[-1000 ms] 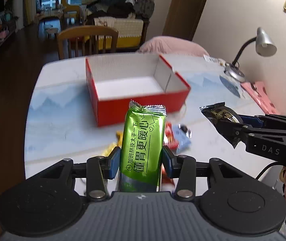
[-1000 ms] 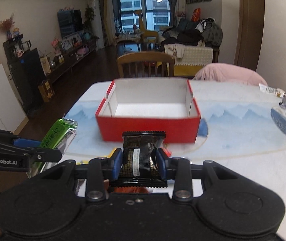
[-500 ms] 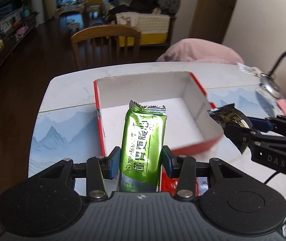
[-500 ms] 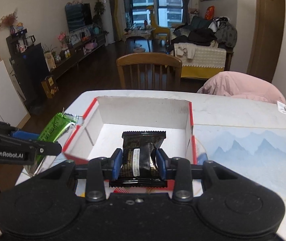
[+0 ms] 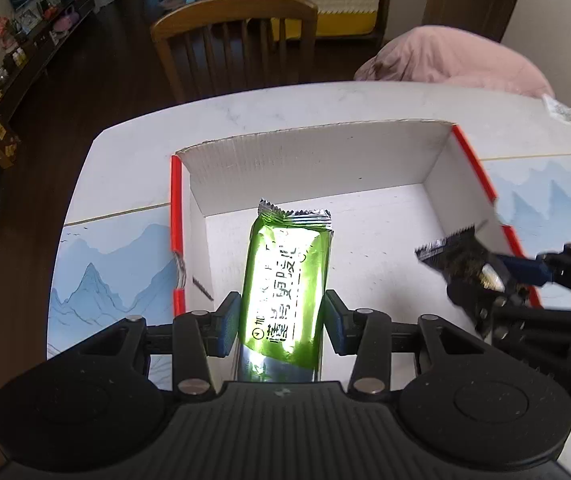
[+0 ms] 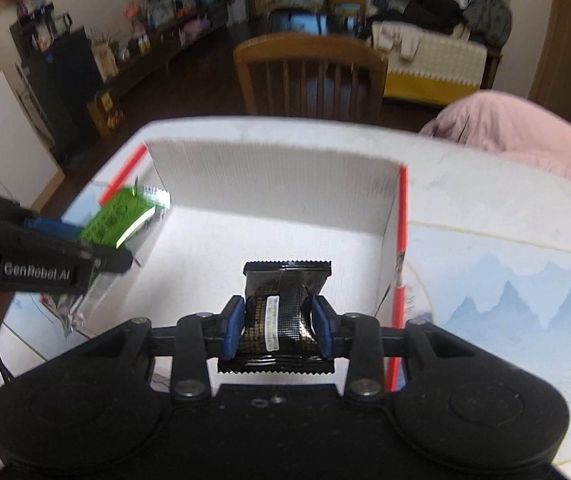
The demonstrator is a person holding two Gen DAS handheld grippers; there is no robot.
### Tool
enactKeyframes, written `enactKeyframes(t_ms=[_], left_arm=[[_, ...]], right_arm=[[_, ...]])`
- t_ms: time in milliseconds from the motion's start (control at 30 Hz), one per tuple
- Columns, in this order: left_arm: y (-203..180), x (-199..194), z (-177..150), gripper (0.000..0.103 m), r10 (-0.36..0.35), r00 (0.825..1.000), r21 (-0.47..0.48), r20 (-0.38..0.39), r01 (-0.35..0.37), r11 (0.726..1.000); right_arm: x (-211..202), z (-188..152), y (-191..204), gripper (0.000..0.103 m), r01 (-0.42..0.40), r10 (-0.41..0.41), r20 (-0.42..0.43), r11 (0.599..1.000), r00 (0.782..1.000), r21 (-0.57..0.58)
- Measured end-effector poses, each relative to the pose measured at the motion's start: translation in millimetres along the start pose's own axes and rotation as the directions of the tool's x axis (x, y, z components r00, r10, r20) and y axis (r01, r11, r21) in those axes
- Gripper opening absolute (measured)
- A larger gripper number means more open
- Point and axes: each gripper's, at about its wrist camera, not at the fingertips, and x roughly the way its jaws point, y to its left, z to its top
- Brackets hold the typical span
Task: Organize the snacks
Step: 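Carry both packets over the red box with both grippers, then open both grippers to drop the packets into the box, then withdraw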
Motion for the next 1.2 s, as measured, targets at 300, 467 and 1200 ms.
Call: enactKeyframes(t_ms=[300, 467, 1200], left_arm=[[-11, 54, 21, 0.043, 0.059, 0.990, 0.031, -0.128, -0.056, 0.998], [-18, 77, 20, 0.043, 0.074, 0.981, 0.047, -0.181, -0.067, 0.997], [-16, 80, 13, 0.047, 0.052, 0.974, 0.016, -0.222, -0.049, 0.999]], right_arm=[[46, -1, 8, 0.036, -0.024, 0.018, -0.112, 0.998, 0.994, -0.054], [62, -6, 9, 0.036, -0.031, 0.019, -0.153, 0.996, 0.988, -0.081], [78, -3, 2, 0.039, -0.040, 0.024, -0.192, 0.996, 0.981, -0.078]])
